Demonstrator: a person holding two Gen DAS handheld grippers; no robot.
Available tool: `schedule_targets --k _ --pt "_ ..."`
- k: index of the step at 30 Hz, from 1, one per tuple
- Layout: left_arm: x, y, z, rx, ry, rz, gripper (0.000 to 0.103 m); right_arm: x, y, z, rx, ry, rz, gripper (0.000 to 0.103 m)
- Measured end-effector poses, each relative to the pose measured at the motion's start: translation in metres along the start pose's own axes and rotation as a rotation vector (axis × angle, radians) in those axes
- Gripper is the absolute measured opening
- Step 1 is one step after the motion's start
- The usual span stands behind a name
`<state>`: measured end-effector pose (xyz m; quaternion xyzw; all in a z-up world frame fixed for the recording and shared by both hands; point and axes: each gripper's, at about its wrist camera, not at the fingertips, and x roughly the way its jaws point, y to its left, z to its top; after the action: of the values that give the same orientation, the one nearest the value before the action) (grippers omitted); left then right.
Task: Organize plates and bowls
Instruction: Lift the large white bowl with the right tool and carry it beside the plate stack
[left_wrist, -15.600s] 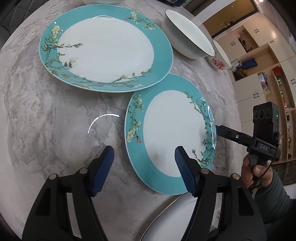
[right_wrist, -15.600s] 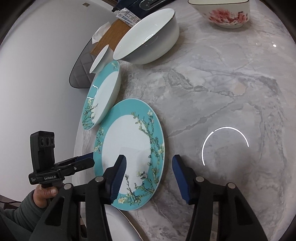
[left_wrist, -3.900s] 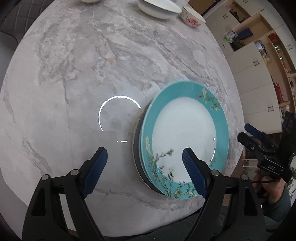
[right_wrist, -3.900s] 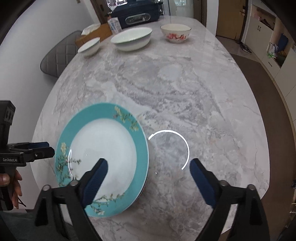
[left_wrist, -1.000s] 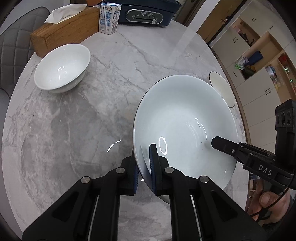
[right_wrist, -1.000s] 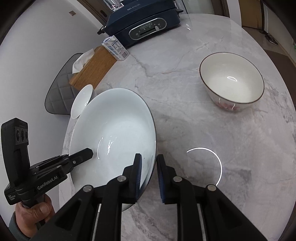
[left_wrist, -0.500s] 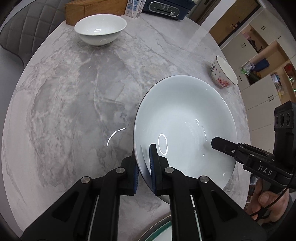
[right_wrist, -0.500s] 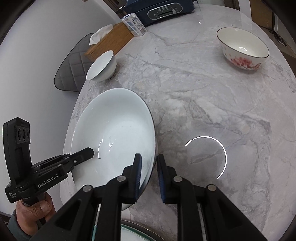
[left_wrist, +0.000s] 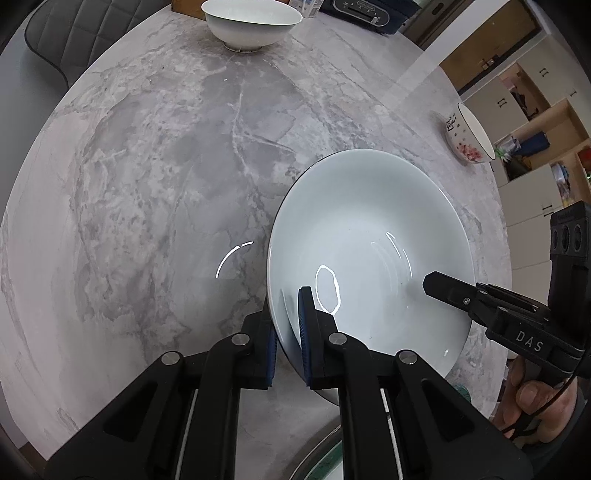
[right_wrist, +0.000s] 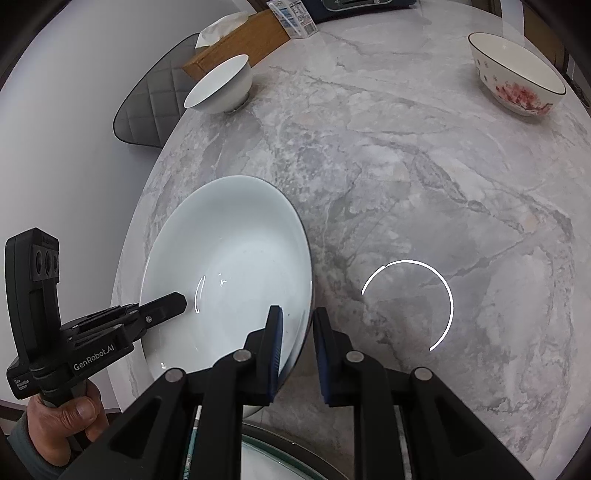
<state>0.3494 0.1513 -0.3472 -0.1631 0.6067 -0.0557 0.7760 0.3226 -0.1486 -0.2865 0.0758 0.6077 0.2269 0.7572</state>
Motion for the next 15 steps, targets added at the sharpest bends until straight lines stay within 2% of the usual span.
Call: schedule_targets --k 12,14,15 --pt "0.0054 -0.0038 0.0063 -0.007 -0.030 0.025 0.010 0.0065 0.0006 -0.0051 -0.017 0.009 0.007 0.022" --pt "0.0036 -0.0026 0.0067 -0.020 -0.044 0.019 0.013 0.0061 0.0011 -0.0053 -0.013 0.009 0.016 0.025" --pt "0.0017 -0.0024 0.0065 -0.025 -0.052 0.018 0.024 0.0048 0.0016 -0.0053 -0.010 0.005 0.024 0.032"
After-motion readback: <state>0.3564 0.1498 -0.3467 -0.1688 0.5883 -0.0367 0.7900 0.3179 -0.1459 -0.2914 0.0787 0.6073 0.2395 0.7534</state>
